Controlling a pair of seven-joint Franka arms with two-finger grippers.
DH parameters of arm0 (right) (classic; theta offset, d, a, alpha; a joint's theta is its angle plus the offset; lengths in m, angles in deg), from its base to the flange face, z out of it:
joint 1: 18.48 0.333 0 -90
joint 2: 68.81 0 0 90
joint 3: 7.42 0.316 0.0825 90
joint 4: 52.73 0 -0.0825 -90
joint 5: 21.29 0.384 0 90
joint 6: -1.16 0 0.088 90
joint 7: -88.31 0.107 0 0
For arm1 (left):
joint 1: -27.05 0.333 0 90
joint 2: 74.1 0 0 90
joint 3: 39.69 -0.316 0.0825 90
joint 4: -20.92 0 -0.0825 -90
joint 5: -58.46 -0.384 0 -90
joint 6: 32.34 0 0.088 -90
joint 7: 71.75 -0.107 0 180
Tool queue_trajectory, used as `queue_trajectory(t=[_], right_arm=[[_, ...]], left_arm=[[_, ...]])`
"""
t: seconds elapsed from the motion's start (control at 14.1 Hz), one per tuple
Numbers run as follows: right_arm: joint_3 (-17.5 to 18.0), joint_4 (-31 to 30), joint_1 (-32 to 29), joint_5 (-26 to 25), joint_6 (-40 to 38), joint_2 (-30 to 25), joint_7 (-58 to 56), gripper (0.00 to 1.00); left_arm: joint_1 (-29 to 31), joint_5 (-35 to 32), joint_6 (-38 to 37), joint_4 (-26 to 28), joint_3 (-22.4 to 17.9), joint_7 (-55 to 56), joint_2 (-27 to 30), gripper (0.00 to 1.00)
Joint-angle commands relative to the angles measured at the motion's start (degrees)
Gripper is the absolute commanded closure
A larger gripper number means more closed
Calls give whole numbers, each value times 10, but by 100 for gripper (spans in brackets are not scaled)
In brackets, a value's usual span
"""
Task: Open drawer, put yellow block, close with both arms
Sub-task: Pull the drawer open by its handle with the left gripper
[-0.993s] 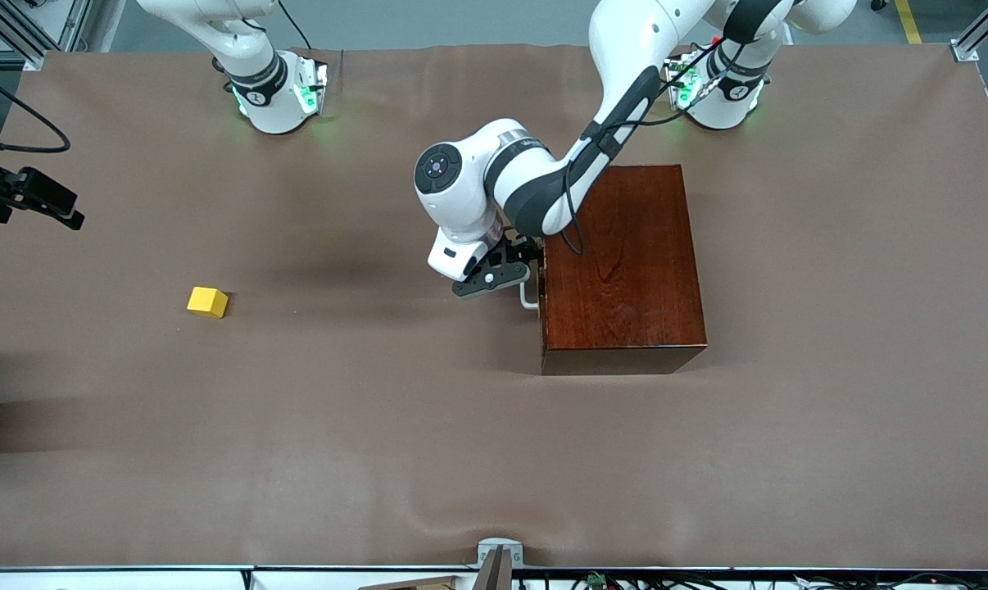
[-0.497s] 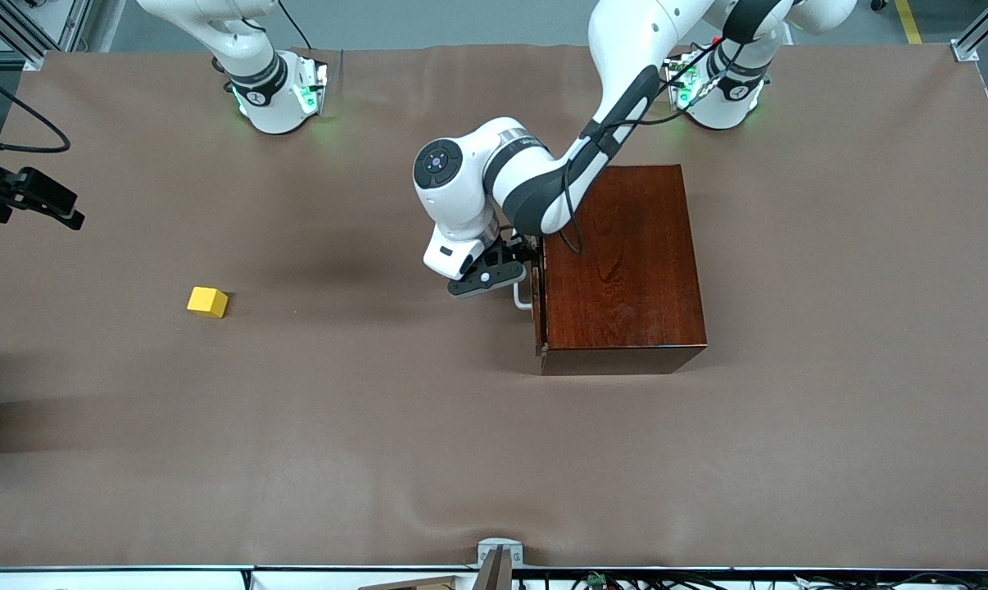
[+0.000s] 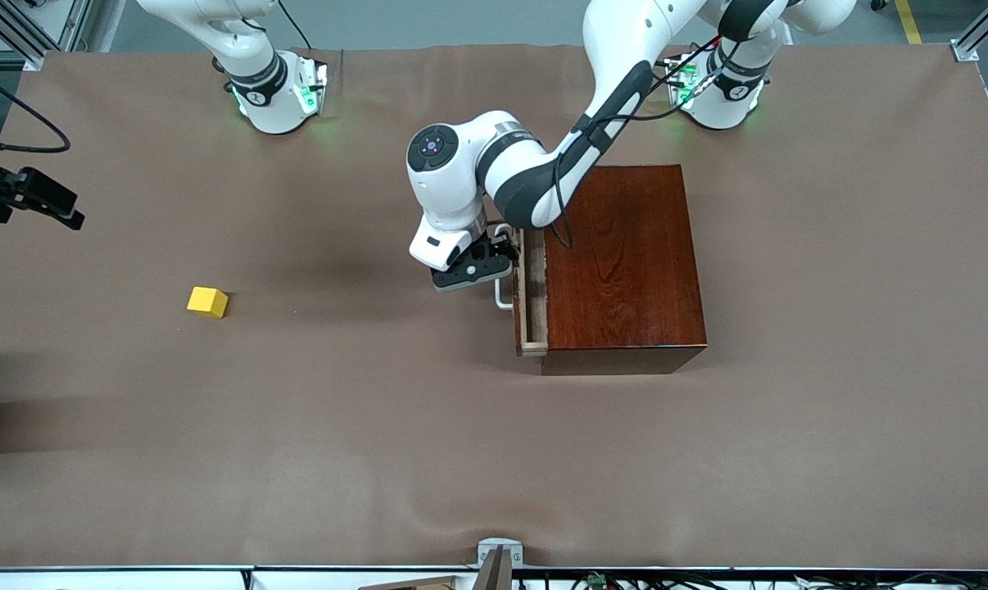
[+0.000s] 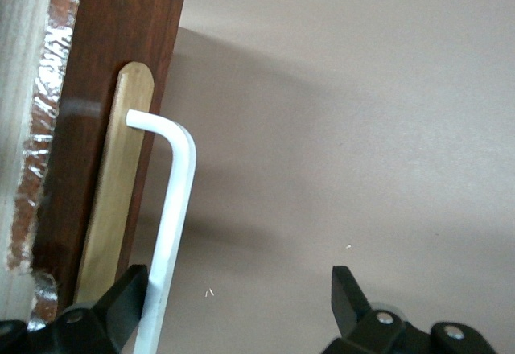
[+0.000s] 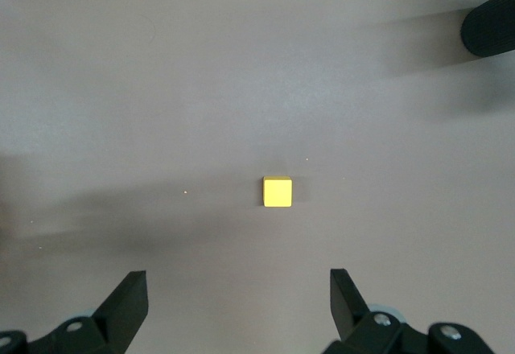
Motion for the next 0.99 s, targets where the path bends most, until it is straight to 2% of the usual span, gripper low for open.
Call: queue_trajectory(t=[0.0, 0.92], right_arm=[[-1, 7, 4, 1, -4, 4, 4, 0], [-1, 7, 4, 1, -4, 4, 4, 0]], left_arm=[[-7, -12, 16, -25, 3, 12, -18, 0], [-17, -2, 57, -25, 6, 12, -19, 0]])
